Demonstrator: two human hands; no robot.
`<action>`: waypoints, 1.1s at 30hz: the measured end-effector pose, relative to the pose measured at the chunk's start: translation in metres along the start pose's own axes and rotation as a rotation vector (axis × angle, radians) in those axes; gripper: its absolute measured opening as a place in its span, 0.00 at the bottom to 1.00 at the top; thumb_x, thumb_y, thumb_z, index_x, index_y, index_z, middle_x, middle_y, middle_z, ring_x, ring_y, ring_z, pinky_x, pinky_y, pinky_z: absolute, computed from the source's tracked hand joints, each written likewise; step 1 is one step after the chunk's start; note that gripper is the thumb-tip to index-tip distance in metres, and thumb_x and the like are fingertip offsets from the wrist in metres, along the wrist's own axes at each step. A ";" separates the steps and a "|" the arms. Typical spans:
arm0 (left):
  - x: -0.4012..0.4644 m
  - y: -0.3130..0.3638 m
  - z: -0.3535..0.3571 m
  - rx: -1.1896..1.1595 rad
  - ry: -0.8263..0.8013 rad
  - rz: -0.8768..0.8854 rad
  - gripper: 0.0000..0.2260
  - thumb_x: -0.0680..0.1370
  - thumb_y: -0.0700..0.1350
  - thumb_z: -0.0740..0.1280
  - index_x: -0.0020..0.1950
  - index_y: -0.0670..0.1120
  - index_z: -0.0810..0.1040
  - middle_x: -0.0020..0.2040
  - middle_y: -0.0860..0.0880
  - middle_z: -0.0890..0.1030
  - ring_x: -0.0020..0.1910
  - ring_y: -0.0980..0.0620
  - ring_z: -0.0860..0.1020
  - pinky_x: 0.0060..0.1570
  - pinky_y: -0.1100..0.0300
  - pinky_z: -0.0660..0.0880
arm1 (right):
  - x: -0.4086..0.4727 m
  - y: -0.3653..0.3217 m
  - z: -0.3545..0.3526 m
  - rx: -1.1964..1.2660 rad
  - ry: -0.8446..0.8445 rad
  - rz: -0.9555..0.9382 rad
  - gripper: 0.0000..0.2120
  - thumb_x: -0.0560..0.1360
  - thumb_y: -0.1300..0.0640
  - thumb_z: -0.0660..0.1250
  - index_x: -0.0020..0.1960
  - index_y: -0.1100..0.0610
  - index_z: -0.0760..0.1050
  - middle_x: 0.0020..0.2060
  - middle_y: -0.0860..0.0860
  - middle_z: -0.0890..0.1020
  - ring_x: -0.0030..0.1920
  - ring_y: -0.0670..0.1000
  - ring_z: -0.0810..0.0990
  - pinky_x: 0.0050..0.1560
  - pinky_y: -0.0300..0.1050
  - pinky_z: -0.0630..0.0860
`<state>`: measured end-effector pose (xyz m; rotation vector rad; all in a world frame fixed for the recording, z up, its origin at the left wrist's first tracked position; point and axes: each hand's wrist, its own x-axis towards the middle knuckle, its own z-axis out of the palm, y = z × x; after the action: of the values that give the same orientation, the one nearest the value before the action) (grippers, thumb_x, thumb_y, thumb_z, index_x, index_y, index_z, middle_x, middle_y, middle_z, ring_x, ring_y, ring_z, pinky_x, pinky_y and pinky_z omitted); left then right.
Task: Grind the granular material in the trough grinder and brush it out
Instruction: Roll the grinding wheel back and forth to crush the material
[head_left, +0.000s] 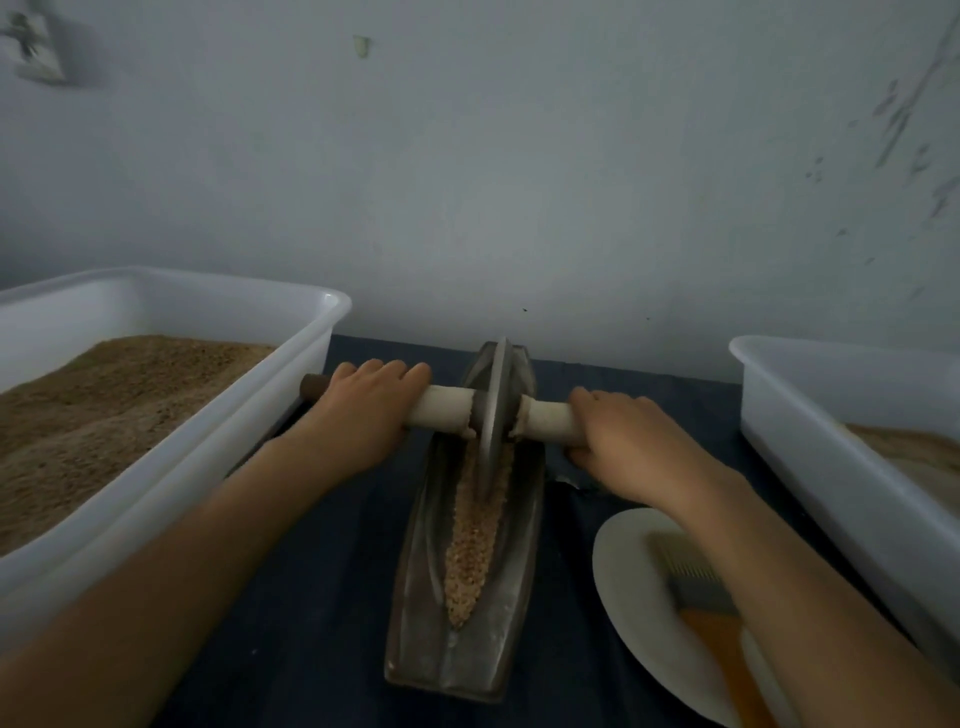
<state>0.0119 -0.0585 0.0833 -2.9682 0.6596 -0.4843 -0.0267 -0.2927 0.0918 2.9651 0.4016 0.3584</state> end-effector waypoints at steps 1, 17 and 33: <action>-0.002 -0.001 -0.006 -0.009 -0.093 0.007 0.17 0.76 0.47 0.65 0.63 0.50 0.64 0.59 0.50 0.72 0.59 0.49 0.72 0.58 0.54 0.66 | -0.003 -0.002 -0.005 0.025 -0.059 -0.003 0.11 0.77 0.53 0.61 0.55 0.57 0.67 0.51 0.53 0.76 0.48 0.54 0.75 0.40 0.45 0.61; -0.020 -0.002 -0.039 -0.201 -0.507 0.092 0.14 0.76 0.44 0.66 0.55 0.54 0.64 0.48 0.55 0.71 0.46 0.57 0.70 0.48 0.63 0.66 | -0.023 -0.015 -0.041 0.154 -0.425 -0.030 0.10 0.76 0.53 0.64 0.53 0.57 0.70 0.43 0.51 0.74 0.42 0.49 0.73 0.34 0.41 0.66; -0.003 0.000 0.004 -0.016 0.040 0.000 0.16 0.76 0.47 0.65 0.61 0.50 0.65 0.58 0.50 0.72 0.58 0.50 0.71 0.58 0.54 0.65 | -0.002 0.000 -0.001 -0.008 0.024 -0.006 0.07 0.77 0.53 0.61 0.51 0.55 0.65 0.49 0.52 0.76 0.47 0.53 0.74 0.39 0.45 0.58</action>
<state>0.0108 -0.0577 0.0787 -2.9813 0.6700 -0.5429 -0.0289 -0.2929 0.0926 2.9542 0.4101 0.3949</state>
